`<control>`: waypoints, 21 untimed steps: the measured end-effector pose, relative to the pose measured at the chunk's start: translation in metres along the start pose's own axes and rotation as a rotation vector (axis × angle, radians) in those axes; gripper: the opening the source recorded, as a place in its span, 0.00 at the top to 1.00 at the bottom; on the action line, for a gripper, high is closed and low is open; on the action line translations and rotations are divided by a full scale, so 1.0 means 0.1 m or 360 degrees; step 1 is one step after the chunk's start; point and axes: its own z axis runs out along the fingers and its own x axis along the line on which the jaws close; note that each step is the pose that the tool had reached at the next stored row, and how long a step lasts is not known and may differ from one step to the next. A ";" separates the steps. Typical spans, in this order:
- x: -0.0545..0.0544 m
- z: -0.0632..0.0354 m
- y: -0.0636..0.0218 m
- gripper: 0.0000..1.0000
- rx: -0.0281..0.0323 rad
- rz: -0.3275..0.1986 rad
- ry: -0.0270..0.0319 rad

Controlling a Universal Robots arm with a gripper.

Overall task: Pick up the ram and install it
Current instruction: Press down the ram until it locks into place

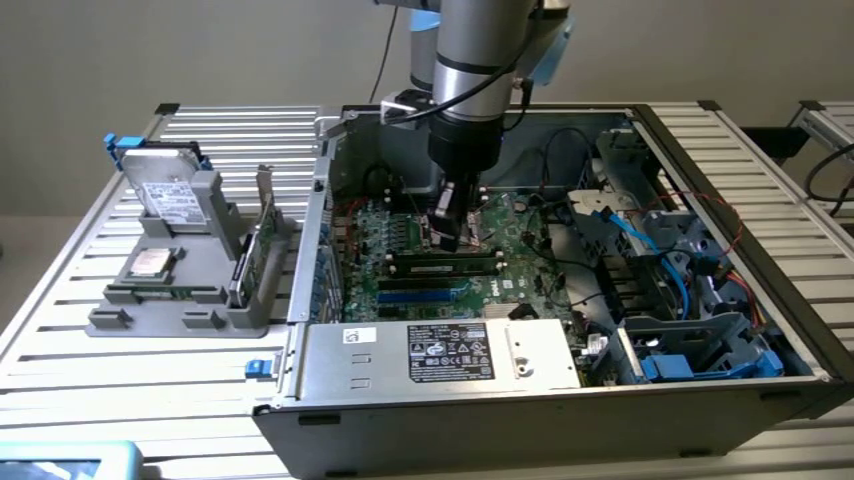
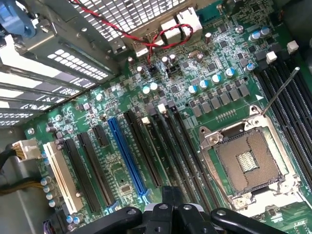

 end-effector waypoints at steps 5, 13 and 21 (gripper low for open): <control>0.00 0.000 0.000 0.89 0.00134 0.0066 0.00118; 0.00 0.000 0.000 0.89 0.00368 0.0191 -0.00083; 0.00 0.000 0.001 0.89 0.00761 0.0323 -0.00384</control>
